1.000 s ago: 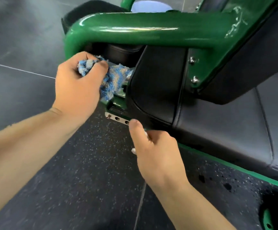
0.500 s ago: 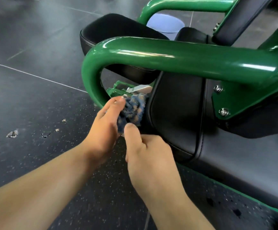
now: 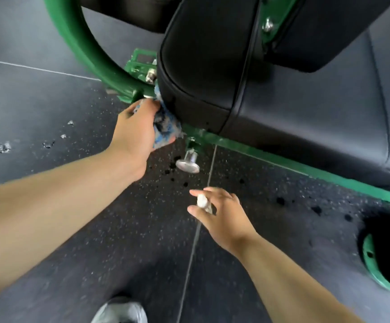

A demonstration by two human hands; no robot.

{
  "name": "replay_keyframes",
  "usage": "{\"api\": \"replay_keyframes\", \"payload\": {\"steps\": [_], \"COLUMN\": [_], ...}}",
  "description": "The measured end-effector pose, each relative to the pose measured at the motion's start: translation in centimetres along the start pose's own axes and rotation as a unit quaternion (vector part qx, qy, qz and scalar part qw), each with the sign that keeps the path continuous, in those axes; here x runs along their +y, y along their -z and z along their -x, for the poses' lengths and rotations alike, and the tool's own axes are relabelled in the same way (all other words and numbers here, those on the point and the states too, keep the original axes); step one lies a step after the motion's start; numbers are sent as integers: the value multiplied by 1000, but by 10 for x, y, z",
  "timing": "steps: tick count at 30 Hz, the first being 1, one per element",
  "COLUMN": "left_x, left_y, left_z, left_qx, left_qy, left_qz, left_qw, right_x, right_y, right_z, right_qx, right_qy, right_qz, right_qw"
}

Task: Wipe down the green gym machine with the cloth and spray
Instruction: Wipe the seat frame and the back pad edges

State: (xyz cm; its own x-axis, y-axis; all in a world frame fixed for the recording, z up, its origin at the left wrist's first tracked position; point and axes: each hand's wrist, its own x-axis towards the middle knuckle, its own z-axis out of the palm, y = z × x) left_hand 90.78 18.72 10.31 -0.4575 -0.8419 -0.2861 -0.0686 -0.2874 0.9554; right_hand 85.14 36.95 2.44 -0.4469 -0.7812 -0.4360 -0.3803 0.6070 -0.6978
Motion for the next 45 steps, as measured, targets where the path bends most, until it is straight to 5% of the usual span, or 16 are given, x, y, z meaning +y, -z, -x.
{"api": "replay_keyframes", "payload": {"steps": [10,13,17,21,23,29,36,41,45], "left_x": [5,7,23,36,52,92,66,92,65], "left_y": [-18,-18,-12,-18,-25,-38,-9,-31,-19], "left_z": [4,2,2,6,-17,-69,-22,-74,-29], "left_qx": [65,85,146,136,103,27,6,-58,-3], "left_qy": [16,11,-86,-193,-172,-69,-92,-7,-19], "left_qz": [14,49,79,11,12,46,64,77,83], "left_qw": [998,995,982,972,980,996,994,995,996], "right_x": [27,16,-40,-114,-132,-160,-168,-170,-168], "right_y": [-17,2,53,107,126,130,139,138,137], "right_z": [1,9,31,38,18,-41,-57,-62,-61], "right_qx": [-29,34,193,335,375,138,127,141,133], "right_qy": [-63,-86,86,349,362,196,185,160,137], "right_qz": [-29,-7,-18,-39,25,299,236,233,247], "right_qw": [997,996,977,874,853,924,946,949,950]}}
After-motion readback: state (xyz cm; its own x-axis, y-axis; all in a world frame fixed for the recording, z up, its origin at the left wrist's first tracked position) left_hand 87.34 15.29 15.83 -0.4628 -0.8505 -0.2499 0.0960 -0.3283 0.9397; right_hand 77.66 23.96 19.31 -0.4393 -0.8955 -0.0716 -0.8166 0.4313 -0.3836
